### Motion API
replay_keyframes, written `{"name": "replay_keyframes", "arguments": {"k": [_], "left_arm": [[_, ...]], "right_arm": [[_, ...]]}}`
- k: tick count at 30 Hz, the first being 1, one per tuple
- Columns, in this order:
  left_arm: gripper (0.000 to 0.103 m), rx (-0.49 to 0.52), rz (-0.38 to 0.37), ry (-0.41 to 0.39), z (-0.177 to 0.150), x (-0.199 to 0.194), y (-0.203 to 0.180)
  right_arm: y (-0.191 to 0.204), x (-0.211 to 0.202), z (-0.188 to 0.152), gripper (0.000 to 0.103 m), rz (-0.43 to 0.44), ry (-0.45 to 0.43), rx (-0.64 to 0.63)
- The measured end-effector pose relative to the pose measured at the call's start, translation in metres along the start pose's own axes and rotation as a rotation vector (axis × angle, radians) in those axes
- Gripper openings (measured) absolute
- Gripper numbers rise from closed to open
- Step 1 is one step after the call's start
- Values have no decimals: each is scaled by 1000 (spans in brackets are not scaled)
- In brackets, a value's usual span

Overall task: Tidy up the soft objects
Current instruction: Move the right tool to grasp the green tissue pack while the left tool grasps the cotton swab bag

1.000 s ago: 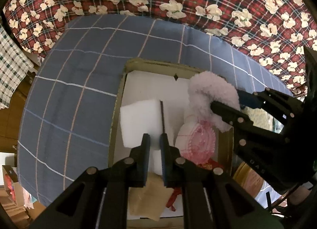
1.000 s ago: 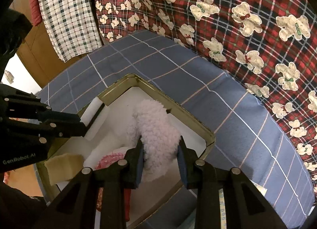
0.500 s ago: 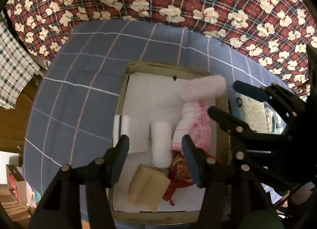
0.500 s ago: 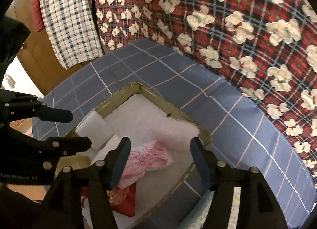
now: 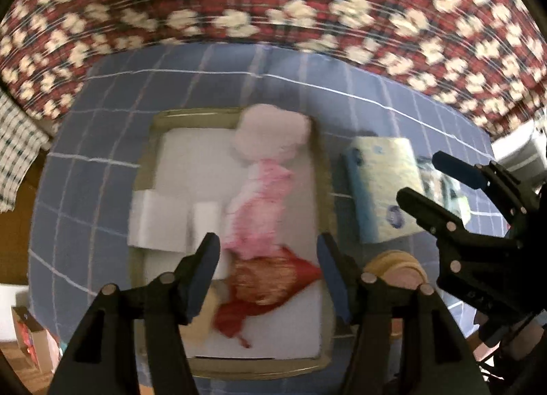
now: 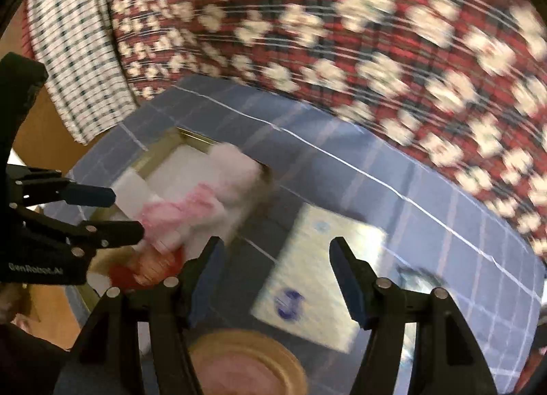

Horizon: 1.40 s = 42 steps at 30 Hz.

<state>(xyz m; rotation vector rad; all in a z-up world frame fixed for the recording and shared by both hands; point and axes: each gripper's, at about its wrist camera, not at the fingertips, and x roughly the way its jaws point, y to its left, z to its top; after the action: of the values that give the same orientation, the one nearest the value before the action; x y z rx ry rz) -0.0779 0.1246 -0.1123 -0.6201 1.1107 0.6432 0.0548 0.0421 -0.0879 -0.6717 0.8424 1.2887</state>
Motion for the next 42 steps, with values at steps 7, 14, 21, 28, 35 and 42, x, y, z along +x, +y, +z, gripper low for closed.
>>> {"name": "replay_keyframes", "arguments": {"k": [7,14,21,28,35,42], "left_arm": [[65,116,-56,17,8,9,-65],[65,235,-47,51,10,21,-129],[65,302,-44,70,13,32,-171],[67,309,-22,80,20,40,-191],[67,330,-12,110,23,51,-202],[67,392,-29,137,24,63,-225]], "right_arm": [[-72,-22,-49,67,-119,30,148],[-142,-25,-104,72,-228,106,298],[-179,-17,-128,73,-233,146,371],[-196,-1,-131,74,-183,158,390],[-200,19,-135,79,-114,190,382],[-205,15,-145,70,-71,187,398]]}}
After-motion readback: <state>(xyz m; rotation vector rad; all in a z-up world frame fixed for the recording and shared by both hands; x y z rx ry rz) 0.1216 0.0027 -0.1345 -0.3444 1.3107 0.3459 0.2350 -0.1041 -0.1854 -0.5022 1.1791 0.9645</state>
